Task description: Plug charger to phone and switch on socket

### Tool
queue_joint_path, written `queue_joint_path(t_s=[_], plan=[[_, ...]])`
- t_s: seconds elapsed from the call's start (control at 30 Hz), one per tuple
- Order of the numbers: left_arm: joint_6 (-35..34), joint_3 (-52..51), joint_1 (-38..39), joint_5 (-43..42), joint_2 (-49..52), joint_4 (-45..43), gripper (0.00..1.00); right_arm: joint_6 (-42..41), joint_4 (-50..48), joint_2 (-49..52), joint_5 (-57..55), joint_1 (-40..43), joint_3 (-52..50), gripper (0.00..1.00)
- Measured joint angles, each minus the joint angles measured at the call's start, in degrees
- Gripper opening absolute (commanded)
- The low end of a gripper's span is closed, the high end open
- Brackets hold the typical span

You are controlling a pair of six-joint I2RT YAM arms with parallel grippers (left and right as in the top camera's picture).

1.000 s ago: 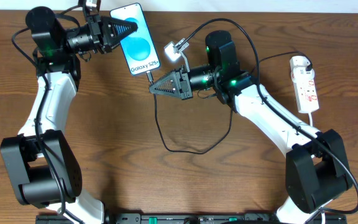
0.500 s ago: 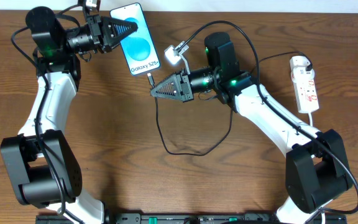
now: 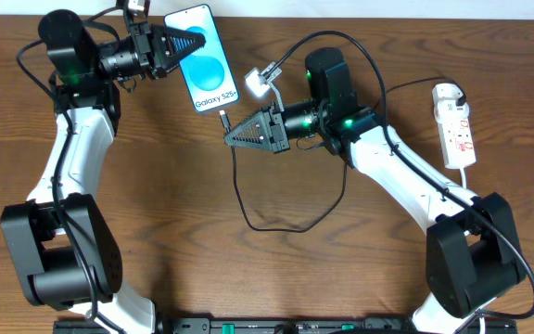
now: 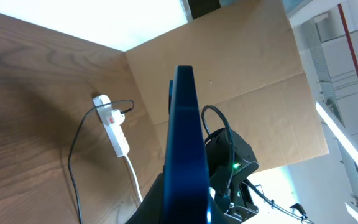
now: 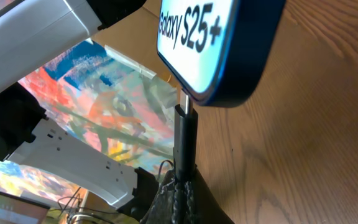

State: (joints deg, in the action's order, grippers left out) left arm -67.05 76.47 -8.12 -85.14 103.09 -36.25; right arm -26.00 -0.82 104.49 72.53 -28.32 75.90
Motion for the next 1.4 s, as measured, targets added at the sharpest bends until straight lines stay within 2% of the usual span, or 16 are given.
queue_joint_path(t_s=[1.4], plan=[[0.0,0.0,0.11,-0.04,0.0,0.42,0.07,0.98,-0.92,0.0,0.68,0.0,0.0,0.01]])
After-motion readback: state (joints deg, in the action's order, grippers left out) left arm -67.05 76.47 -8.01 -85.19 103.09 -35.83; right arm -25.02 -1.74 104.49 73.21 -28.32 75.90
